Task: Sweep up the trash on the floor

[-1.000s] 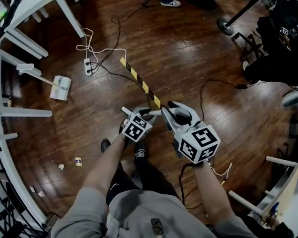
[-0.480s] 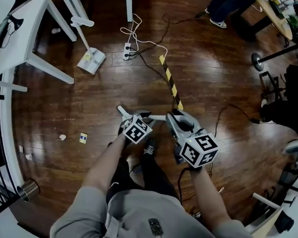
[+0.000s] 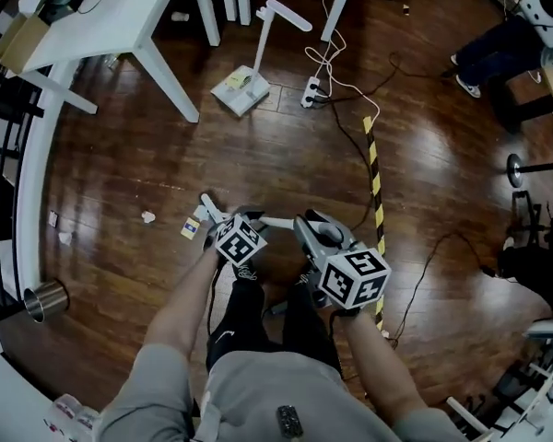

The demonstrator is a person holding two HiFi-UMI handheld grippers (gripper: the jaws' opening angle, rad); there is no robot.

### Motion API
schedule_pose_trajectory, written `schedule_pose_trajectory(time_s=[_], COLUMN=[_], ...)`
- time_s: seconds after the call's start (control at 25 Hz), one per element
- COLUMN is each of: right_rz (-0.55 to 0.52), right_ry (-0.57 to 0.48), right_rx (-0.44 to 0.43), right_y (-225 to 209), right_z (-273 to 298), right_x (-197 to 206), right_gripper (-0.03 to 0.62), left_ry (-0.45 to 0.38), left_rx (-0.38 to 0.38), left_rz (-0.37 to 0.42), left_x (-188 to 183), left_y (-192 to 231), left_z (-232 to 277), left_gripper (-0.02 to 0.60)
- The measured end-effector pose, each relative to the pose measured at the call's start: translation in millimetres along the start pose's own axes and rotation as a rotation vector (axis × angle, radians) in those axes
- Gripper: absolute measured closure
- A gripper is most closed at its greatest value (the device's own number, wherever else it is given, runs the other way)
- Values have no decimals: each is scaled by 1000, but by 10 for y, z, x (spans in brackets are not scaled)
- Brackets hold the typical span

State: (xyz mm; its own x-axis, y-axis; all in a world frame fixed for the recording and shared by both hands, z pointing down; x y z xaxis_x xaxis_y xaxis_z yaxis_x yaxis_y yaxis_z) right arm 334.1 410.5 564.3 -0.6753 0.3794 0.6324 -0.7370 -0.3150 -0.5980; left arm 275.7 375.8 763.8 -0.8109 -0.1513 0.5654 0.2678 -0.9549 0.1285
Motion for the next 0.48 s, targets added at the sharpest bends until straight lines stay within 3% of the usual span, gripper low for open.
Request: schedule_pose_trajectory(time_s=[0.24,0.48], right_rz=[-67,-159], right_ry=[95,96], right_rx=[-100,-166], right_y=[891,1469], right_z=[885,1112], right_x=[281,167], right_gripper=[497,497], left_ry=[23,-32], left_rx=[-86,-160], left_rz=[-64,-114], left_x=[883,1035], left_y=[697,948], left_z=[-636,-1117], left_gripper=[443,445])
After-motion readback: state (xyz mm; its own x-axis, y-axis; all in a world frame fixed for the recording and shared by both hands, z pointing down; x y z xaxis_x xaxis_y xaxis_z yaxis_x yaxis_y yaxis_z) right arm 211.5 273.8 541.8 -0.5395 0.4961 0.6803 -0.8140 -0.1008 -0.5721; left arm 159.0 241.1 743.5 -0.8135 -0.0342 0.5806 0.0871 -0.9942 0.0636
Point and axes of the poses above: the fingertips, and each gripper's own axes: z forward along the fingers, y to its left, x out of its underside, the point moved 1 cm from there along -z, backward along the fingers, and after that the axes turned 6 degrees about z, right-handed, at the moved point
